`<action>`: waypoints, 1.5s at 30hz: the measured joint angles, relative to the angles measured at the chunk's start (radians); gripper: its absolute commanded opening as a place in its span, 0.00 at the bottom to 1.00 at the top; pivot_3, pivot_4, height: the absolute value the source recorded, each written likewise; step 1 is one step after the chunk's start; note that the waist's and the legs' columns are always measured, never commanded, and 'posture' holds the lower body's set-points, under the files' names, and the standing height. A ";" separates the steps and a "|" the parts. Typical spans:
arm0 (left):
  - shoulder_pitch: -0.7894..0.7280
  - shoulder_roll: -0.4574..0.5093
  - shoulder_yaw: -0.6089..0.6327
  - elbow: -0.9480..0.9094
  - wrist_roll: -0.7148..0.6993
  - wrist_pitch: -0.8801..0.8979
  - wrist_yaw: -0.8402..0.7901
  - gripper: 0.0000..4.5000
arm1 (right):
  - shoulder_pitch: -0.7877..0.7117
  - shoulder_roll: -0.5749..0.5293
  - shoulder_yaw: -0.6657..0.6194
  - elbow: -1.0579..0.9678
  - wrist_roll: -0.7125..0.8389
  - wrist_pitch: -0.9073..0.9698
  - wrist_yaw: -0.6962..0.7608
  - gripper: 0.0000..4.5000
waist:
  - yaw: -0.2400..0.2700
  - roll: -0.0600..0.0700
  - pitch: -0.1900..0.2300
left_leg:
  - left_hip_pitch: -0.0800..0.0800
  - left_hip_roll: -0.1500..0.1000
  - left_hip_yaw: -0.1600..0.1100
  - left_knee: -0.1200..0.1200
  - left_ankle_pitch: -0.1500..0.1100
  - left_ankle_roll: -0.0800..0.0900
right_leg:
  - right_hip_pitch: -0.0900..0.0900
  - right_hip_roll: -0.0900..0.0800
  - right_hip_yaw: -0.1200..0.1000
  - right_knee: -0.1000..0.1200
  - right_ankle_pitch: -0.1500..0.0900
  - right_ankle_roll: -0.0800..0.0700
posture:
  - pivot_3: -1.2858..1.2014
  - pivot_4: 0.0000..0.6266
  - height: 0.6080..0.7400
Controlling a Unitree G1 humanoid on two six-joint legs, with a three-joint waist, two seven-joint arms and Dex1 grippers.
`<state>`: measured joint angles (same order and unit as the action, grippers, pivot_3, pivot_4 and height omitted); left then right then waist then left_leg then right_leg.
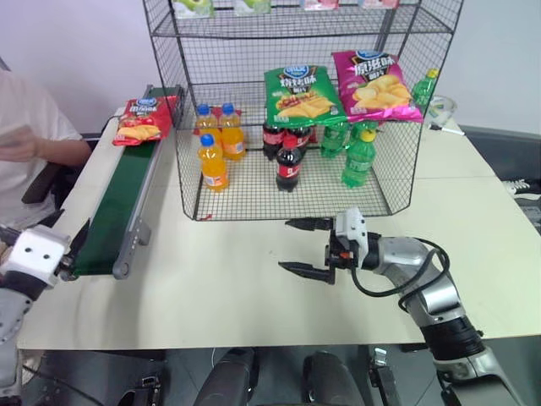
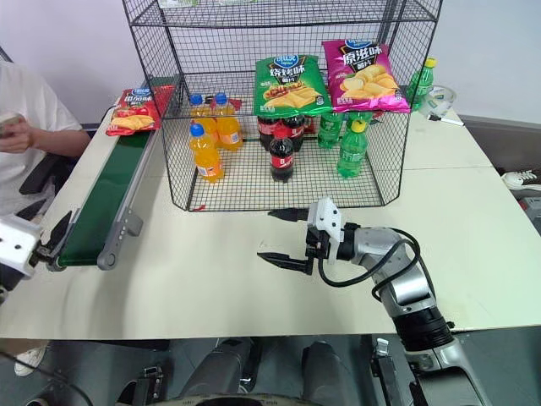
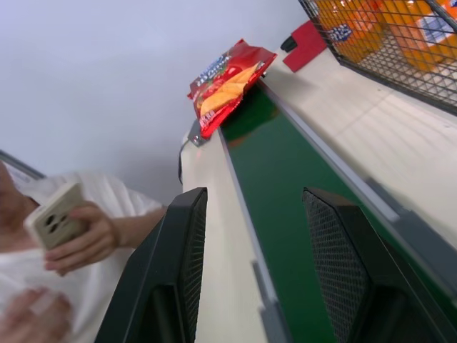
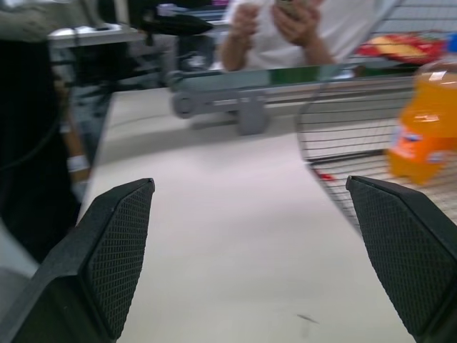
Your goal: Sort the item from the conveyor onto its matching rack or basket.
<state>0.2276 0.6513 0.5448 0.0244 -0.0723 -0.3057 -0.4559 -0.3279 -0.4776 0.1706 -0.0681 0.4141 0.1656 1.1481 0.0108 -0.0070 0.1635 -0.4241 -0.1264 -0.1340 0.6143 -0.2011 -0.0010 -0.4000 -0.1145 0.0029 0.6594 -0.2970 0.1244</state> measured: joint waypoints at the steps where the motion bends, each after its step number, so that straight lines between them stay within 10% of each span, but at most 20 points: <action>1: 0.016 -0.006 0.001 0.000 0.006 -0.014 0.009 0.49 | -0.011 -0.001 0.000 0.004 0.002 0.003 0.013 1.00 | 0.000 0.000 0.000 | 0.000 0.000 0.000 0.000 0.000 0.000 | 0.000 0.000 0.000 0.000 0.000 0.000 | 0.52 0.24 1.00; 10: 0.123 0.005 0.067 0.027 0.364 -0.159 0.316 0.49 | -0.031 0.013 -0.005 0.021 0.003 0.012 0.013 1.00 | 0.001 -0.001 0.000 | 0.000 0.000 0.000 -0.001 -0.001 -0.002 | 0.000 0.000 0.000 -0.001 0.000 0.000 | 0.52 0.24 1.00; 16: 0.190 0.005 0.058 0.053 0.487 -0.195 0.425 0.99 | -0.032 0.023 -0.020 0.021 0.004 0.018 -0.003 1.00 | 0.001 -0.001 0.000 | 0.000 0.000 0.000 -0.001 -0.002 -0.003 | 0.000 0.000 0.000 -0.001 0.000 0.000 | 0.52 0.24 1.00; 45: 0.227 0.124 -0.137 0.255 0.674 -0.341 0.656 0.99 | -0.048 0.034 -0.027 0.035 0.005 0.036 0.017 1.00 | 0.000 -0.001 -0.001 | 0.000 0.000 0.000 -0.001 -0.002 -0.003 | 0.000 0.000 -0.002 -0.001 0.000 0.000 | 0.52 0.24 1.00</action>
<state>0.4549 0.7750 0.4081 0.2797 0.6012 -0.6467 0.1999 -0.3755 -0.4440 0.1439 -0.0335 0.4189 0.2018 1.1646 0.0108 -0.0077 0.1629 -0.4242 -0.1259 -0.1339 0.6131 -0.2028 -0.0037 -0.4002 -0.1142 0.0007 0.6584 -0.2969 0.1247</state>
